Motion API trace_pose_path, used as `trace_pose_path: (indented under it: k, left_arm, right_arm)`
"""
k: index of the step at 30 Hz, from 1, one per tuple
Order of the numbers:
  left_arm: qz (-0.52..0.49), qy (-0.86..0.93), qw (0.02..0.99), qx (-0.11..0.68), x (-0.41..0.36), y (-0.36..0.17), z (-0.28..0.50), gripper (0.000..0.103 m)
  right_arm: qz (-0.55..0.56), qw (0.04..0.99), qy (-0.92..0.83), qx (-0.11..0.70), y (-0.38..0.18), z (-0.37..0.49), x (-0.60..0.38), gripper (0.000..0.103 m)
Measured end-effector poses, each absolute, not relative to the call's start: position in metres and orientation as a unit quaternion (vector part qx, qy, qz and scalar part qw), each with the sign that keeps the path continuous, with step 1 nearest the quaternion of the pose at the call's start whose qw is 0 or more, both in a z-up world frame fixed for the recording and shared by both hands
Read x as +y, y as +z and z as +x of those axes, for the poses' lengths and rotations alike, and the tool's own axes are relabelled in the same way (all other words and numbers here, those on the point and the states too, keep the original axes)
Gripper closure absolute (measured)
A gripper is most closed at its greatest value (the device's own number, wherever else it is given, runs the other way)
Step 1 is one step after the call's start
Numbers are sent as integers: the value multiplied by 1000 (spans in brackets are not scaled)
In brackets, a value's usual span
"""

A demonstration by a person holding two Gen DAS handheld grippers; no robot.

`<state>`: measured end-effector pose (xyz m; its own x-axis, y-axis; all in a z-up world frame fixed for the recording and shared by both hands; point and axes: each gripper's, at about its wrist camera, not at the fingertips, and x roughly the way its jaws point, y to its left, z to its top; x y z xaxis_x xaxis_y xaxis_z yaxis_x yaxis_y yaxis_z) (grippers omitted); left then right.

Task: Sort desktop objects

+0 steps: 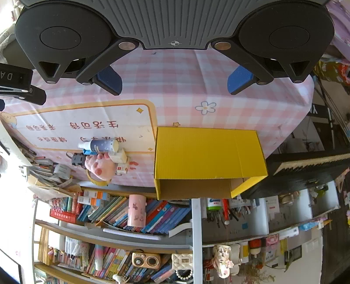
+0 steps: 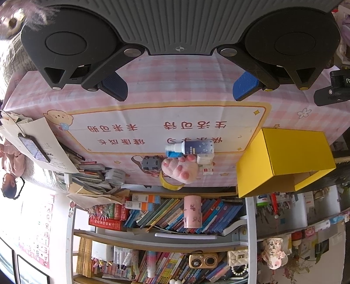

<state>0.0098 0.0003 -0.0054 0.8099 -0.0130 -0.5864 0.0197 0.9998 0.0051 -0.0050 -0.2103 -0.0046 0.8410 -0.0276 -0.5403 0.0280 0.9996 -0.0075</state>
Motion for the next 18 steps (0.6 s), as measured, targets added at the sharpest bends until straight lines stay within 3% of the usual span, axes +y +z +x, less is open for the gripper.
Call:
trace_pose_path:
  k: [18]
  left_arm:
    - [13, -15, 951, 309, 2, -8, 11, 0]
  right_arm:
    - [-12, 960, 3, 278, -5, -2, -202, 0]
